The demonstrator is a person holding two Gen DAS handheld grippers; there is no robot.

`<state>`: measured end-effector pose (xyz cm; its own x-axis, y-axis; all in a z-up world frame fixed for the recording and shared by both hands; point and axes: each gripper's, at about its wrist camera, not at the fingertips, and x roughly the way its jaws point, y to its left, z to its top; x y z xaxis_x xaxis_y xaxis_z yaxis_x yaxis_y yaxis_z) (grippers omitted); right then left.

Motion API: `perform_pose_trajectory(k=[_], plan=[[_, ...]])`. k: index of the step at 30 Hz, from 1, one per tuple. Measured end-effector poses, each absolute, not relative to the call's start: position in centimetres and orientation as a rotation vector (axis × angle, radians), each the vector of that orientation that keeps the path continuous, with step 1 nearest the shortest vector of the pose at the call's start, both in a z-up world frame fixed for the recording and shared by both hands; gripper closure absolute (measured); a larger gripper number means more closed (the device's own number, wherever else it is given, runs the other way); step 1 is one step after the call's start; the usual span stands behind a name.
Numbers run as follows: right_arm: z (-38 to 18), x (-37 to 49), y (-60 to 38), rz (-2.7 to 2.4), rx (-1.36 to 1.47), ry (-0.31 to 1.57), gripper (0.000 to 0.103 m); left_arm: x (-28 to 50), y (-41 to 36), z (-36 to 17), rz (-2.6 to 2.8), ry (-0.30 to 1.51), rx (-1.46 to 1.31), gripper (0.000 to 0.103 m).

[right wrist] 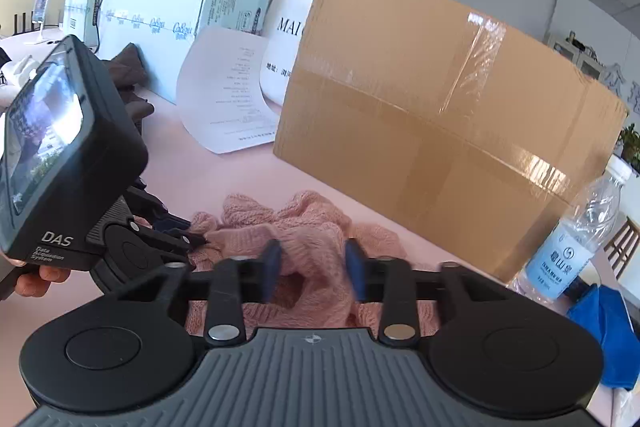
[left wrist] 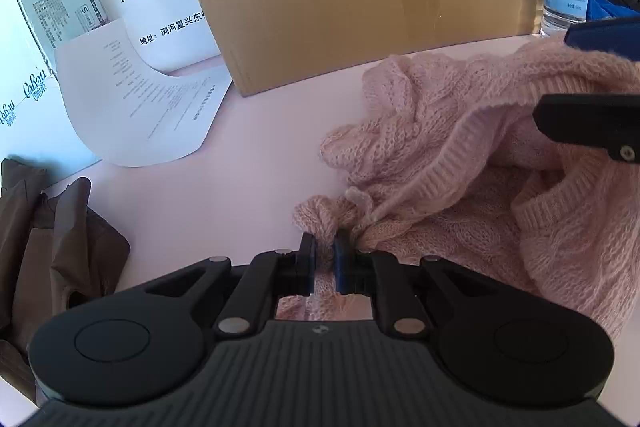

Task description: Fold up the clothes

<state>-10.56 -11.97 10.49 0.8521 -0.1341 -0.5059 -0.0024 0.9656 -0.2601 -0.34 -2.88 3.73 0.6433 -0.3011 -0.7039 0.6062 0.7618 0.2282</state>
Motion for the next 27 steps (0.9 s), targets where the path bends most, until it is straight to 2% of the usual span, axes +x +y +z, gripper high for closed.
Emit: perform_pose_trajectory(k=[4,17,27], plan=[[11.2,-11.4,-11.1,-0.107,-0.267,0.489,0.095,-0.2,-2.5,3.9,-0.525,0.714,0.46,0.095],[16.1,-15.0,-10.0,-0.19,-0.246,0.311,0.097,4.0,1.9,4.5,-0.279,0.692,0.416,0.096],[19.5,-22.8,-12.9,-0.05,-0.093,0.261,0.097,2.7,6.5,9.7,-0.274,0.595,0.385,0.096]])
